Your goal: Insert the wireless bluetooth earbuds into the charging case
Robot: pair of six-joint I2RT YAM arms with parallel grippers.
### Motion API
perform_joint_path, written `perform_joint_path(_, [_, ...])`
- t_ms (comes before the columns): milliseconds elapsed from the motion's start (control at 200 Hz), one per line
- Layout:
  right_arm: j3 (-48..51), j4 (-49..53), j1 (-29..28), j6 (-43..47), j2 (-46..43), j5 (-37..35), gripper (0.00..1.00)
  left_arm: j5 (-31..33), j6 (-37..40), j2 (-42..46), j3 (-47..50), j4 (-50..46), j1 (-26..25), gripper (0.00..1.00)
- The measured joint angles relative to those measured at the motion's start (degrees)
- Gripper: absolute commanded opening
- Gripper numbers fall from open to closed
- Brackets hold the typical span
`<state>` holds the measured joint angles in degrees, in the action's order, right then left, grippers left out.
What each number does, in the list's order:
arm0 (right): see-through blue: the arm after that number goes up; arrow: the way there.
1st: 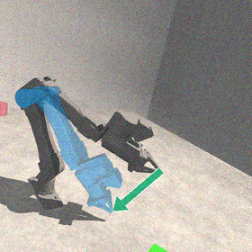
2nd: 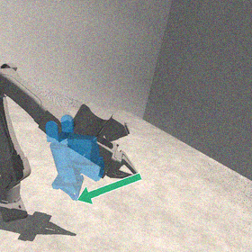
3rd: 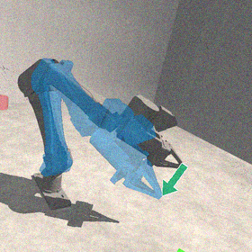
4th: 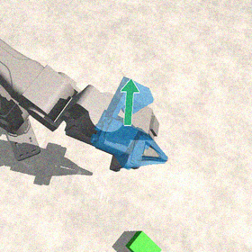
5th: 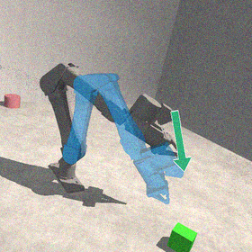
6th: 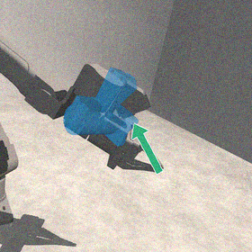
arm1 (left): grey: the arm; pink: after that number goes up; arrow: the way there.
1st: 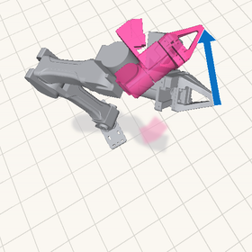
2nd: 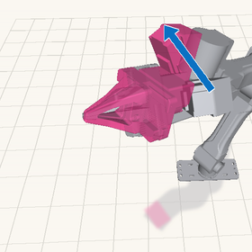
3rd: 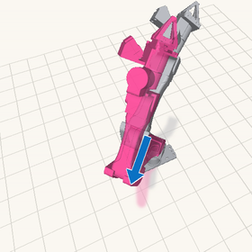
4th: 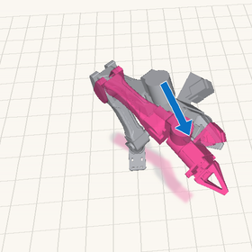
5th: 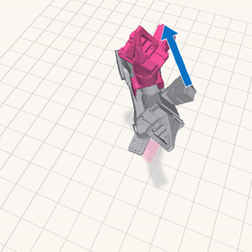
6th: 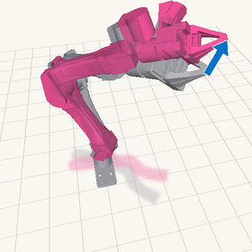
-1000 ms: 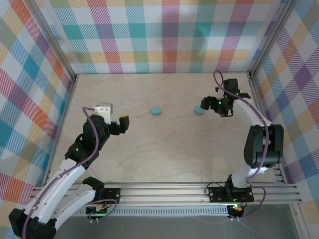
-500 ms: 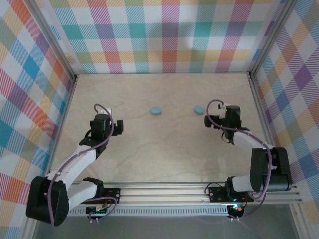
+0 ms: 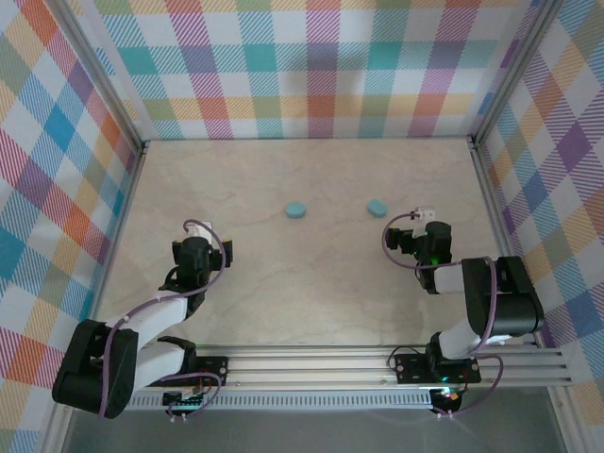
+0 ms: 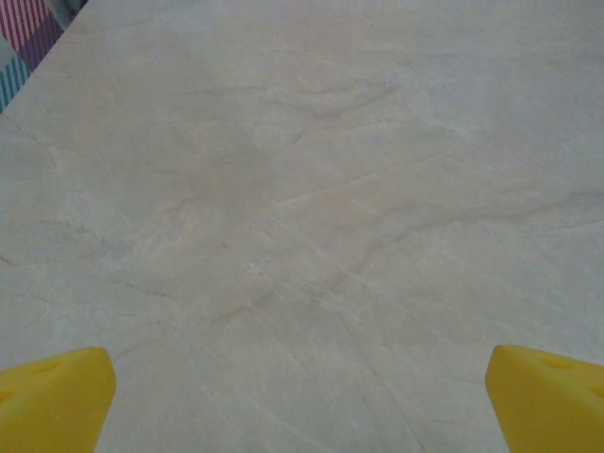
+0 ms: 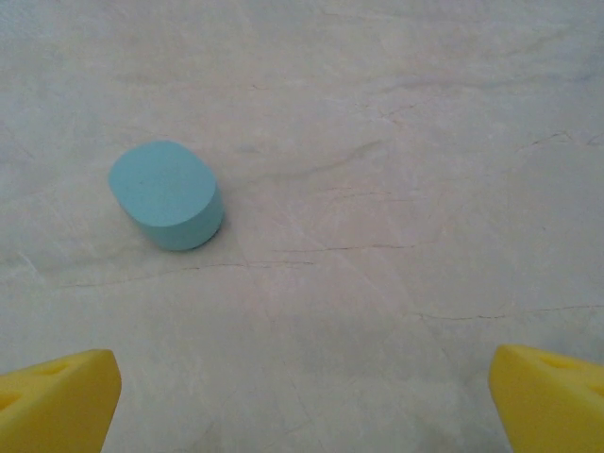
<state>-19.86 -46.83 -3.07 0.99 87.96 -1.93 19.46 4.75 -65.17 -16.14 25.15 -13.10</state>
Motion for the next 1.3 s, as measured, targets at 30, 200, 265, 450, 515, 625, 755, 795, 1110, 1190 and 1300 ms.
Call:
perform_joint_path(30, [0.0,-0.4,0.0,0.0,0.0,0.0,1.0,-0.4,0.3,-0.7,0.0,1.6,0.2,1.0])
perform_joint_path(200, [-0.4,-2.0,0.0,0.0,0.0,0.0,1.0,-3.9,1.9,-6.6,0.0,11.7,1.3,1.0])
perform_joint_path(265, [-0.4,-2.2,0.0,0.0,0.0,-0.1,1.0,-5.9,2.5,-10.1,-0.4,14.8,1.6,1.0])
perform_joint_path(450, [-0.3,-4.8,0.2,-0.2,0.0,-1.1,1.0,-9.9,2.5,-18.8,-3.9,17.3,3.0,1.0])
perform_joint_path(515, [-0.4,-4.5,0.2,-0.5,0.0,-1.9,1.0,-10.0,2.1,-19.5,-5.0,17.2,4.0,1.0])
perform_joint_path(625, [-1.2,-3.1,0.9,-1.5,0.0,-3.1,1.0,-12.9,0.6,-22.0,-8.7,16.3,6.5,1.0])
perform_joint_path(755, [-1.4,-2.8,1.2,-2.0,0.0,-4.1,1.0,-15.0,-0.9,-23.6,-9.1,18.4,9.4,1.0])
perform_joint_path(795, [-1.4,-2.6,1.2,-2.1,0.0,-4.1,1.0,-15.5,-1.1,-23.9,-8.9,18.5,9.6,1.0])
perform_joint_path(1110, [-1.4,-2.0,1.2,-2.1,0.0,-4.1,1.0,-17.1,-1.8,-24.3,-8.5,18.6,9.7,1.0])
perform_joint_path(1190, [-1.4,-2.0,1.2,-2.1,0.0,-4.1,1.0,-17.1,-1.9,-24.3,-8.5,18.6,9.7,1.0])
perform_joint_path(1300, [-1.4,-2.0,1.2,-2.1,0.0,-4.1,1.0,-17.1,-1.9,-24.3,-8.5,18.6,9.7,1.0])
